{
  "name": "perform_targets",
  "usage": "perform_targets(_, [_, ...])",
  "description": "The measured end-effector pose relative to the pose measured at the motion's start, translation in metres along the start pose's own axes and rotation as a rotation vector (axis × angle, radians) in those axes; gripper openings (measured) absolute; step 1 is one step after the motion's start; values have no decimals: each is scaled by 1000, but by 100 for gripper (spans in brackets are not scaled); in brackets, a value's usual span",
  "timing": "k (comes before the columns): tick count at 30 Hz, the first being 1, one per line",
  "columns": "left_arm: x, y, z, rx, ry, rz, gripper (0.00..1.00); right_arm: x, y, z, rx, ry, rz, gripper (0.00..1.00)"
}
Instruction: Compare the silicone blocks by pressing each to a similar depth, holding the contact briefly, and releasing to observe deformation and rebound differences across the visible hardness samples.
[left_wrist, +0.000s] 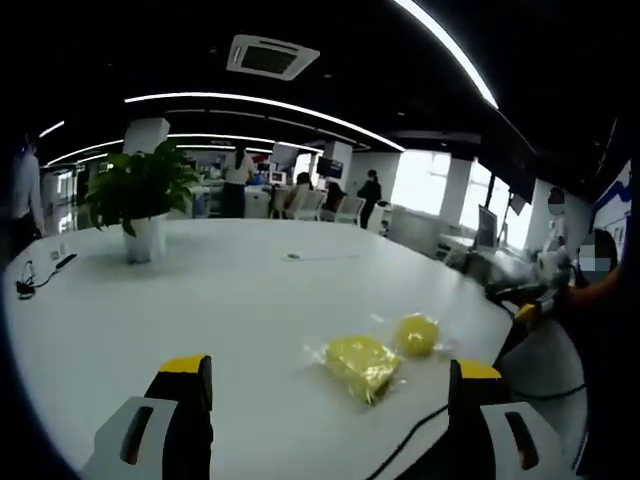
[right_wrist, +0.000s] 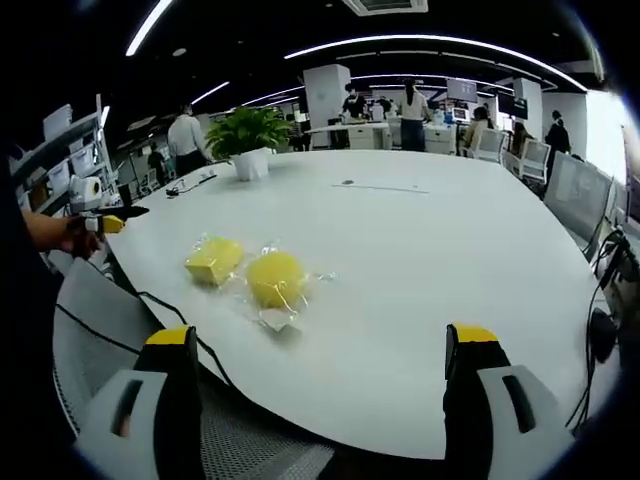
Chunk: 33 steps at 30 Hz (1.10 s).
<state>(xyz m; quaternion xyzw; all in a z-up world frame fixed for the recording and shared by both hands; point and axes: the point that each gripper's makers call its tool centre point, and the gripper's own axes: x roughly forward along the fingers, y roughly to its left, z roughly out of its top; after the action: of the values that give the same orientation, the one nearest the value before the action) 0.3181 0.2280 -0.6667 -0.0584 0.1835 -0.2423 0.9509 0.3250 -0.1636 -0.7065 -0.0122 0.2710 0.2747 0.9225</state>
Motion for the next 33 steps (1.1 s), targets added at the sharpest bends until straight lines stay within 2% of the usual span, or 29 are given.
perform_targets(3, [1,-4,-3,-1,-2,-3,100,-1,-2,4,-2,-18,-10,96])
perform_targets(5, [3,-8,-8,-2,21,-16,100,-1,0,2,-4,-18,-3,96])
perform_targets(8, [4,-10,-7,27,26,-22,100,-3,2,1,-2,-24,8,96])
perform_targets(15, [5,-3,-8,-8,18,-7,100,0,-4,8,-9,-41,17,96])
perform_targets(21, [14,4,-17,-13,62,-7,100,0,-8,15,13,-65,6,96])
perform_targets(25, [20,2,-17,5,84,-28,100,1,-8,18,15,-80,7,96])
perform_targets(33, [17,6,-7,4,73,-28,100,0,-7,13,19,-78,9,96])
